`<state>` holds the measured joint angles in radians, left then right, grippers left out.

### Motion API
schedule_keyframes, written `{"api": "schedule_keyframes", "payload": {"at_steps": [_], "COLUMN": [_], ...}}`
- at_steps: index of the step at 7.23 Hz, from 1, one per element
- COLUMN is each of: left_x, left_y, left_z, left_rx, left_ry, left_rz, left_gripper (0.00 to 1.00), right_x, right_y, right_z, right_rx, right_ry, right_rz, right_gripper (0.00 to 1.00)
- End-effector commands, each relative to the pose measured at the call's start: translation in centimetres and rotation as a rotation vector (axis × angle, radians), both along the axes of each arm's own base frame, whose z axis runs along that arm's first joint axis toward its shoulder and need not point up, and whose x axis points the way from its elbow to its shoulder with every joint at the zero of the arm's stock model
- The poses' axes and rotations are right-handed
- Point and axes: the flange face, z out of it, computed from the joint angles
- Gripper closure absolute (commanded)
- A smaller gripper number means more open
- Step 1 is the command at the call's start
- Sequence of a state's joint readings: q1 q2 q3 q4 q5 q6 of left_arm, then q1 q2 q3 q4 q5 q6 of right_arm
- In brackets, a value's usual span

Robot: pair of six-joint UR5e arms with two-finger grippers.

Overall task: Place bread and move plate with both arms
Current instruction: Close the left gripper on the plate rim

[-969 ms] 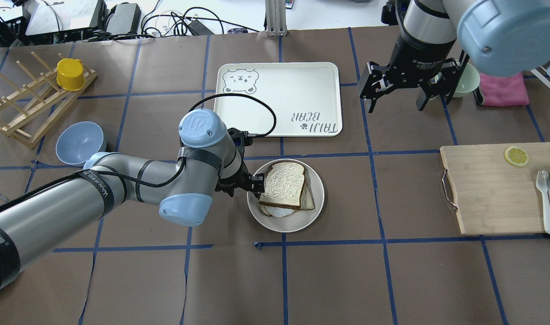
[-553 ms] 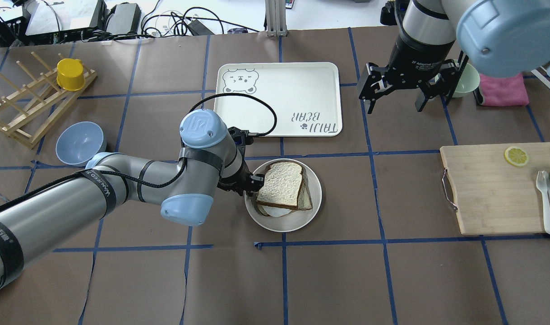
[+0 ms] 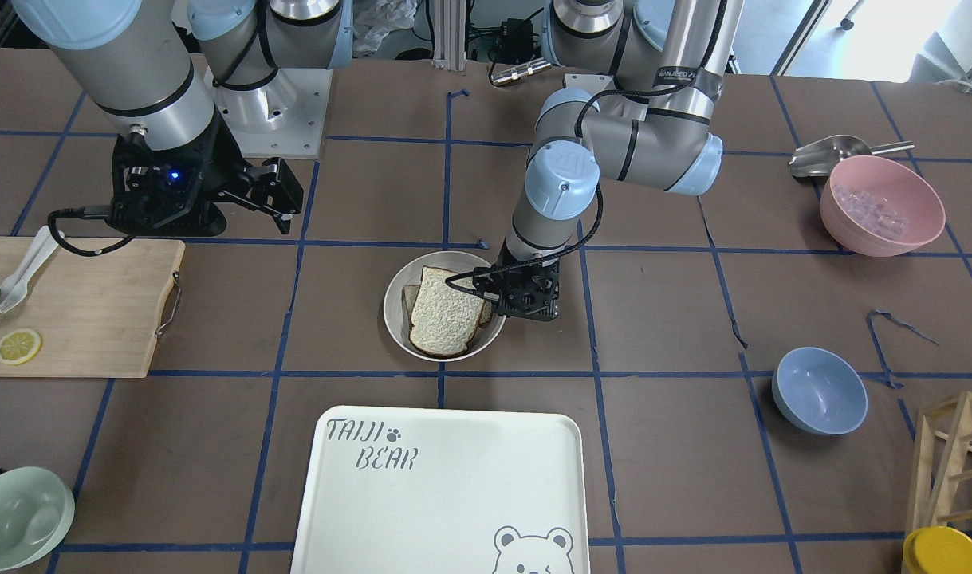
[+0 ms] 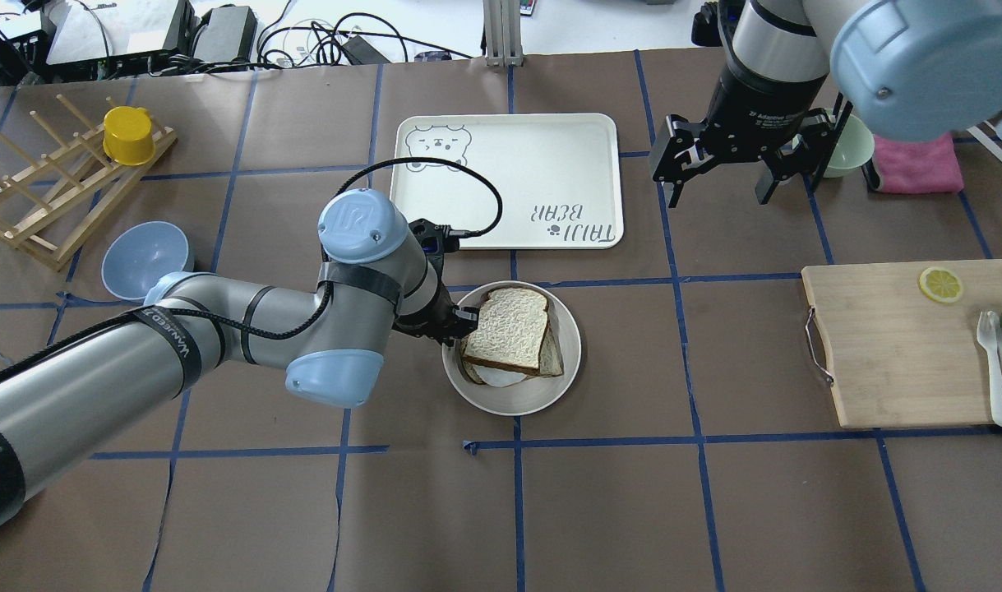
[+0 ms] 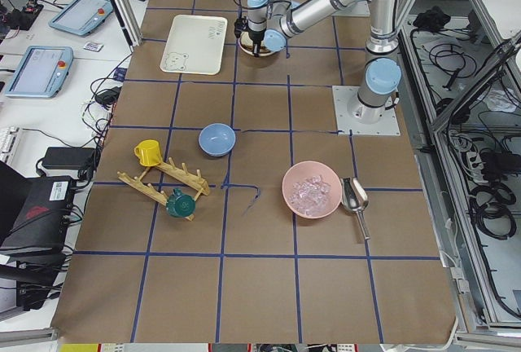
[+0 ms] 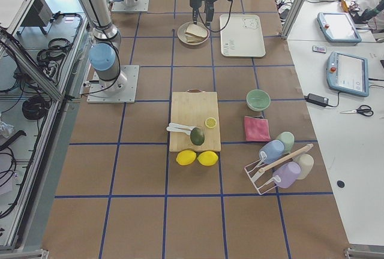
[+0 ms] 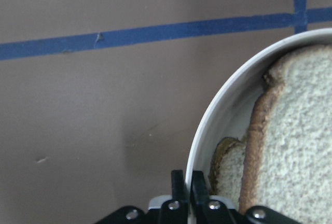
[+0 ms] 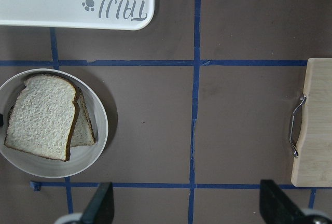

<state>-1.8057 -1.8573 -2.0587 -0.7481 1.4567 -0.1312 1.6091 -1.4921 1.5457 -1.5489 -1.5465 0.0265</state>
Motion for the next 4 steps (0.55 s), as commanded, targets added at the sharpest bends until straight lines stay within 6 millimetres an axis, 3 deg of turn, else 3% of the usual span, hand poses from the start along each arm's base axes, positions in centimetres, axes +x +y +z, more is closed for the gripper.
{"api": "schedule_keyframes", "payload": {"at_steps": [1, 4], "left_x": [0.9, 1.8], "left_y": [-1.0, -5.3], "left_z": [1.5, 4.2], "left_rx": [-0.021, -0.004], "left_ry": [0.024, 0.124], "left_rz": [0.066, 0.199], "left_gripper": [1.0, 1.0], "right_x": [0.0, -0.1], "right_y": [0.1, 0.3], "right_z": [-0.7, -0.7], "right_rx": [0.013, 0.008], "right_ry": [0.003, -0.001], "right_rz": [-0.001, -0.007], "right_gripper": [0.0, 0.0]}}
